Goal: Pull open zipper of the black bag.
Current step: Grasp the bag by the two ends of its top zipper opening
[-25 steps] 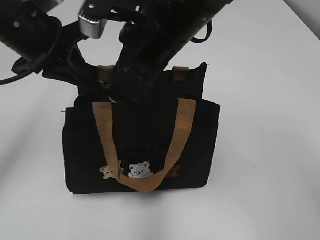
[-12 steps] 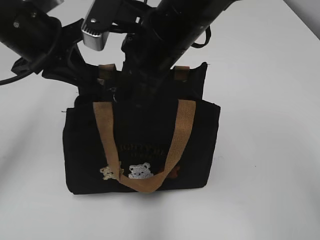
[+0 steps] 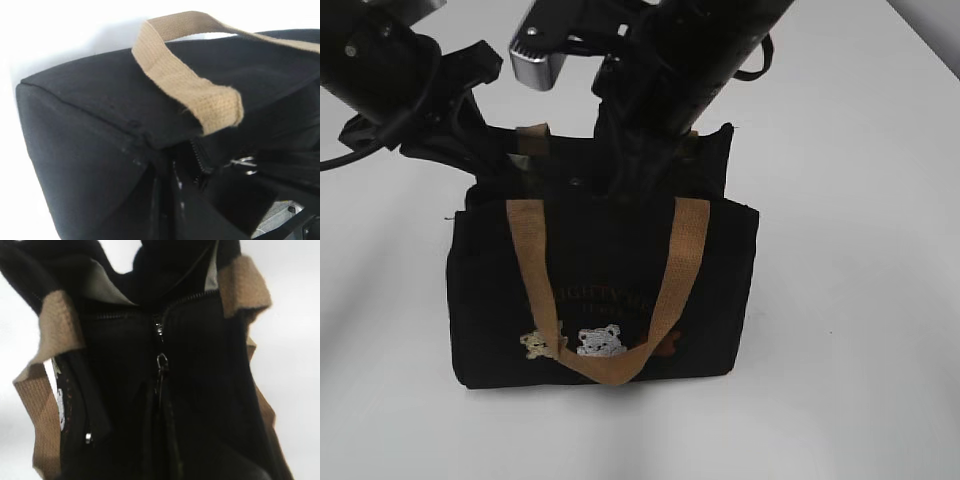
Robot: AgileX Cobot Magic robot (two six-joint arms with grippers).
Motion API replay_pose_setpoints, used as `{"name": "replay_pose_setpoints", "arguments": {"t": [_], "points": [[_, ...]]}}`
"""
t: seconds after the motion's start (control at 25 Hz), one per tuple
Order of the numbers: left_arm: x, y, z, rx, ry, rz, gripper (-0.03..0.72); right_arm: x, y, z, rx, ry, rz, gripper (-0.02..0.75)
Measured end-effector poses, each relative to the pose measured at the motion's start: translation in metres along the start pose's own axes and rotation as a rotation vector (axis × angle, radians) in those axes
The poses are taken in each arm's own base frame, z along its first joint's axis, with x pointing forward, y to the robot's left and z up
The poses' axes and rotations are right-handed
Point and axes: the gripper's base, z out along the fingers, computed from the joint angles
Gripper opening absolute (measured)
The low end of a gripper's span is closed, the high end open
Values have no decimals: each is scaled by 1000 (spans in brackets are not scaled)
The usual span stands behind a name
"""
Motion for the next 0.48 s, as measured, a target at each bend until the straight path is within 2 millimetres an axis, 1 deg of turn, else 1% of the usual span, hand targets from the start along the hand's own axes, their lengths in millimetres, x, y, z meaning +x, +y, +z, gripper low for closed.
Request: {"name": "replay_pose_setpoints", "arguments": {"t": [0.08,0.24,0.32,0.48], "points": [[0,0,0,-1,0,0,-9,2,-2,-9,13,6,21,2],[0,0,0,0,-3,0,-9,8,-7,-34,36,7,91,2],[0,-1,-1,4,-5,-1,-9,15,-11,-45,33,22,139,2],[0,-1,-1,4,-6,1,-10,38,-21,-63,9,88,243,2]]}}
